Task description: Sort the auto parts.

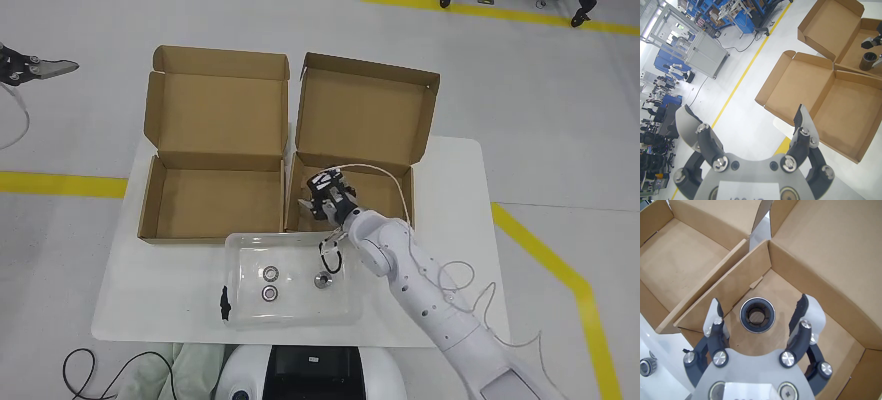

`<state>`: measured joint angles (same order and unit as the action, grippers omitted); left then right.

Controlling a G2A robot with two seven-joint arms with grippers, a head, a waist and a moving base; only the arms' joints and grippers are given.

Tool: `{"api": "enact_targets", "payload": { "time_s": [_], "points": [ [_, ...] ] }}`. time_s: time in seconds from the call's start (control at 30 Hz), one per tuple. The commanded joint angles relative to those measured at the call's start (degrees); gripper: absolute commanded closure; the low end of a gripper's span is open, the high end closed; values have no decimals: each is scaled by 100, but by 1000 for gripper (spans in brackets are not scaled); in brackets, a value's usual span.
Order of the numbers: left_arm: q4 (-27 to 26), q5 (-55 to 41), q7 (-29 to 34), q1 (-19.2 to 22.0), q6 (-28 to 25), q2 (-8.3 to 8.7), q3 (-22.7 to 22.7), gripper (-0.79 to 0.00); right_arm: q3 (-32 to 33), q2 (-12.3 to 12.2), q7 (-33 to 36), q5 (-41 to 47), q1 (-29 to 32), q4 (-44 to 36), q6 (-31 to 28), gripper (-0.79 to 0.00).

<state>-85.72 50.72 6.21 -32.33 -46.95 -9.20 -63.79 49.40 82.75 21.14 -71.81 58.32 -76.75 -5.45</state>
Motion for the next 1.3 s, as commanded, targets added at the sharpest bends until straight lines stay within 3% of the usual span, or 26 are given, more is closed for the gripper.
{"api": "enact_targets", "payload": {
  "time_s": [0.0,0.17,0.57,0.83,1.03,1.27],
  "points": [
    [0,0,0,0,0,0,0,-785,74,-41,20,-120,123,-292,-71,-785],
    [0,0,0,0,0,0,0,-785,261,-162,145,-418,540,-1172,-384,-785],
    [0,0,0,0,0,0,0,-785,358,-399,479,-568,1366,-2681,-1960,-785],
    [0,0,0,0,0,0,0,-785,405,-555,1249,-553,1617,-3092,-3040,-748],
    [0,0,0,0,0,0,0,-785,507,-655,1630,-522,1824,-3293,-3330,-720],
    [0,0,0,0,0,0,0,-785,241,-693,2884,-418,1765,-3266,-3423,-696]
  ]
}}
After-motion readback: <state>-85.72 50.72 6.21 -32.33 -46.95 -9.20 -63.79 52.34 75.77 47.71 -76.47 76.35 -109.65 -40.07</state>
